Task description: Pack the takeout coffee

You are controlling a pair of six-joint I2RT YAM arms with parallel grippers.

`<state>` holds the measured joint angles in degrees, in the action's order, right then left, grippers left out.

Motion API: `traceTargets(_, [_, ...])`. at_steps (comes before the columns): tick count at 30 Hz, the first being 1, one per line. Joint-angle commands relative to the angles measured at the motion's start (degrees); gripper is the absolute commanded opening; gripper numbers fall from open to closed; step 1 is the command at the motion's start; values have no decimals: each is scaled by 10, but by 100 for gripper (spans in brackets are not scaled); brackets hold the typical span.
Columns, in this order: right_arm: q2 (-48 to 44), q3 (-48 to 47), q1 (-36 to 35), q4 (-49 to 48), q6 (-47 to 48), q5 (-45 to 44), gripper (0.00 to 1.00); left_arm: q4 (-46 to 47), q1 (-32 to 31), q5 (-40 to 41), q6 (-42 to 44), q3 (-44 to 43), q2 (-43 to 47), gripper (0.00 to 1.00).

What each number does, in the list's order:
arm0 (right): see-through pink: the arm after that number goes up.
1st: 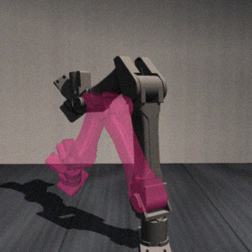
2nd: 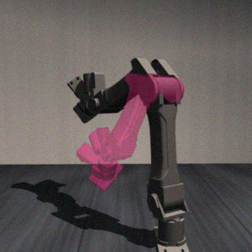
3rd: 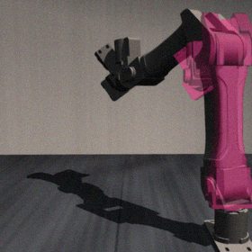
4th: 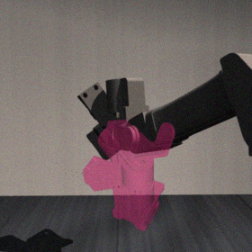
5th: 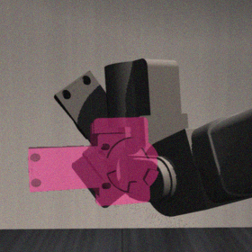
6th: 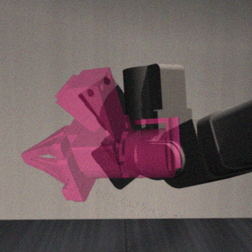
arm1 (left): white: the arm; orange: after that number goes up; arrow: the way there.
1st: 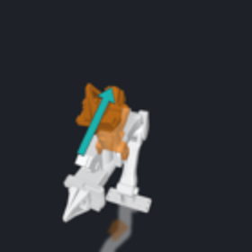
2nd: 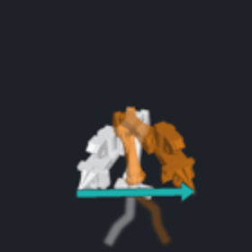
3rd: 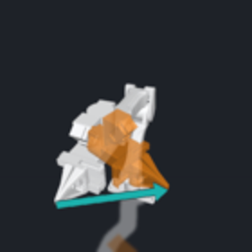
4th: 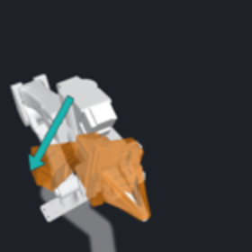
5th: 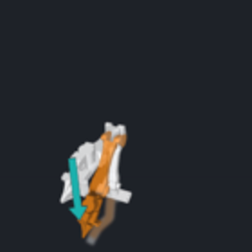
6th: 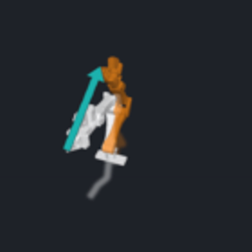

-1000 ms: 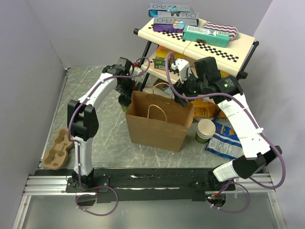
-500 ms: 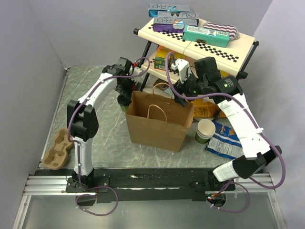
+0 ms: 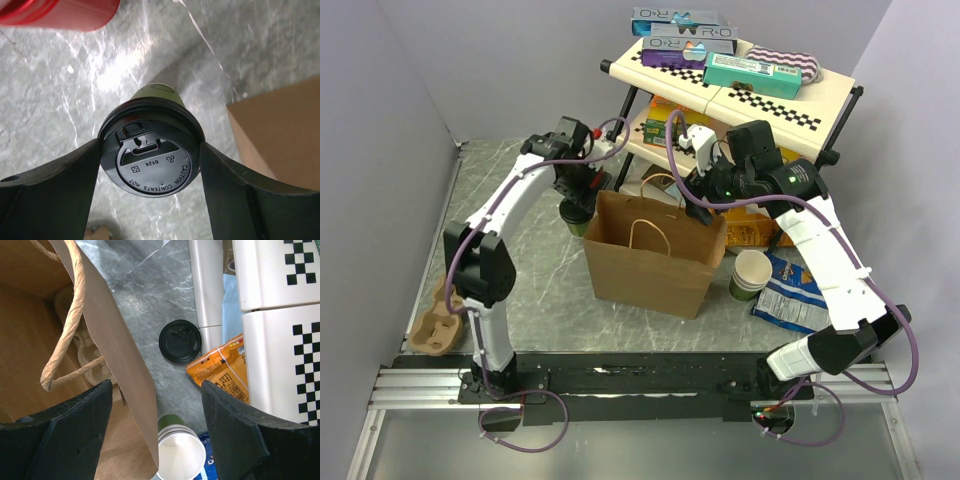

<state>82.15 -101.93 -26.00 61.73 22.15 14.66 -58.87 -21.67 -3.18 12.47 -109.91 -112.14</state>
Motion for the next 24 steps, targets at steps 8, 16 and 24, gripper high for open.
traceTargets(8, [17,-33,1,-10,23,17,77,-83,51,-31,38,0,137,1])
traceTargets(16, [28,-35,1,-12,37,42,72,-100,96,-97,73,-60,210,1])
traceTargets(24, [29,-28,1,-12,49,63,45,-20,99,-262,106,-26,314,1])
